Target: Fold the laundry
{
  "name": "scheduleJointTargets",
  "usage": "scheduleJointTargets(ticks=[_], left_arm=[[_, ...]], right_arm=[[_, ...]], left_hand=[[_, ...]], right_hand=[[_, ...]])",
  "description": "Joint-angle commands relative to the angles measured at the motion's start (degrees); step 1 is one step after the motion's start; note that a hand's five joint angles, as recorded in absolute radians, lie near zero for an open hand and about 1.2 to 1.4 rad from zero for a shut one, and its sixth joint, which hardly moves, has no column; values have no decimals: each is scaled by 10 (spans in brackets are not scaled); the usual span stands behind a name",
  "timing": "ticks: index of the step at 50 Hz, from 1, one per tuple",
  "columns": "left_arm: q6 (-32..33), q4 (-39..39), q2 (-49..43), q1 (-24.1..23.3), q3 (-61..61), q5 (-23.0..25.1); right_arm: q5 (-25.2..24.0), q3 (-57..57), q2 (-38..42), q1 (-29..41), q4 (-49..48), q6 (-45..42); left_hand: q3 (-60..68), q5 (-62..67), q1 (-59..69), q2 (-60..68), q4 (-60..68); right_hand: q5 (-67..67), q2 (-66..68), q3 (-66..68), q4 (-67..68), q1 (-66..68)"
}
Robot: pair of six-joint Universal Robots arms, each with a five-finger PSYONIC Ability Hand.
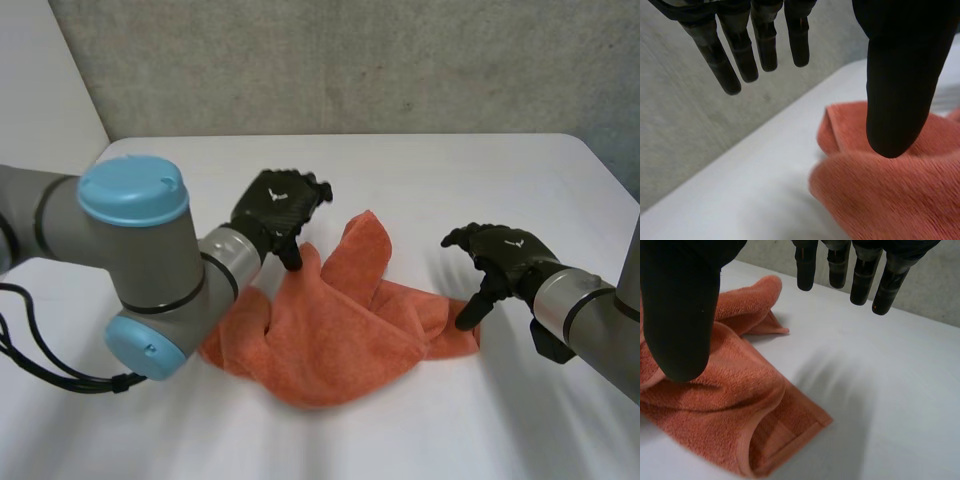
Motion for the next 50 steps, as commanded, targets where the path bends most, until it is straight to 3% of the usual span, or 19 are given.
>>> scheduleJointTargets(ticks=[1, 7, 13, 15, 17, 24, 28, 35, 37, 39, 40, 41, 42, 43, 44, 50], left_arm=[[19, -11, -44, -1, 7, 9], [35, -15, -60, -1, 7, 9], [51, -28, -76, -1, 6, 9], [59, -29, -77, -1, 6, 6], [77, -28, -76, 0, 1, 0], [109, -27, -68, 0, -7, -46], [131, -26, -52, 0, -25, -73], [145, -20, -26, 0, -46, -74], [145, -17, -25, 2, -44, -74], [145, -13, -25, 3, -41, -74], [146, -9, -24, 6, -39, -74], [147, -6, -25, 11, -36, -73], [147, -6, -25, 11, -36, -73], [147, 0, -25, 18, -33, -73], [149, 8, -24, 23, -26, -72], [166, 64, -17, 38, 20, -72]], right_arm=[[-7, 9, 3, -6, 1, -2], [-7, 16, 3, -14, 2, -22], [-5, 24, 4, -14, 5, -58], [-5, 24, 4, -14, 5, -62], [-6, 24, 11, -13, 5, -63], [-5, -4, 44, -7, 6, -58], [-13, -40, 85, -5, 16, -55], [-25, -106, 150, 27, 44, -33], [-26, -127, 168, 32, 49, -30], [-26, -167, 196, 39, 56, -30], [-26, -167, 196, 39, 56, -30], [-26, -186, 204, 44, 58, -31], [-26, -186, 204, 44, 58, -31], [-26, -206, 207, 50, 57, -29], [-25, -222, 206, 53, 53, -28], [-18, -297, 180, 58, 38, -28]], left_hand=[[87, 88, 87, 87, 88], [93, 94, 94, 93, 95], [186, 187, 186, 186, 188], [238, 239, 239, 238, 240], [369, 370, 369, 369, 370], [561, 562, 561, 561, 562], [571, 572, 571, 571, 573], [571, 572, 571, 571, 573], [571, 572, 571, 571, 573], [571, 572, 571, 571, 573], [571, 572, 571, 571, 573], [571, 572, 571, 571, 573], [571, 572, 571, 571, 573], [571, 572, 571, 571, 573], [571, 572, 571, 571, 573], [571, 572, 571, 571, 573]], right_hand=[[-41, -25, -20, -32, -18], [-41, -25, -20, -32, -18], [-41, -25, -20, -32, -18], [-41, -25, -20, -32, -18], [-41, -25, -20, -32, -18], [-41, -25, -20, -32, -18], [-41, -25, -20, -32, -18], [-32, -17, -11, -23, -10], [11, 26, 31, 19, 33], [173, 188, 193, 181, 195], [174, 189, 194, 182, 196], [329, 344, 349, 337, 351], [330, 346, 351, 339, 352], [562, 577, 582, 570, 584], [658, 674, 679, 667, 681], [659, 675, 680, 668, 682]])
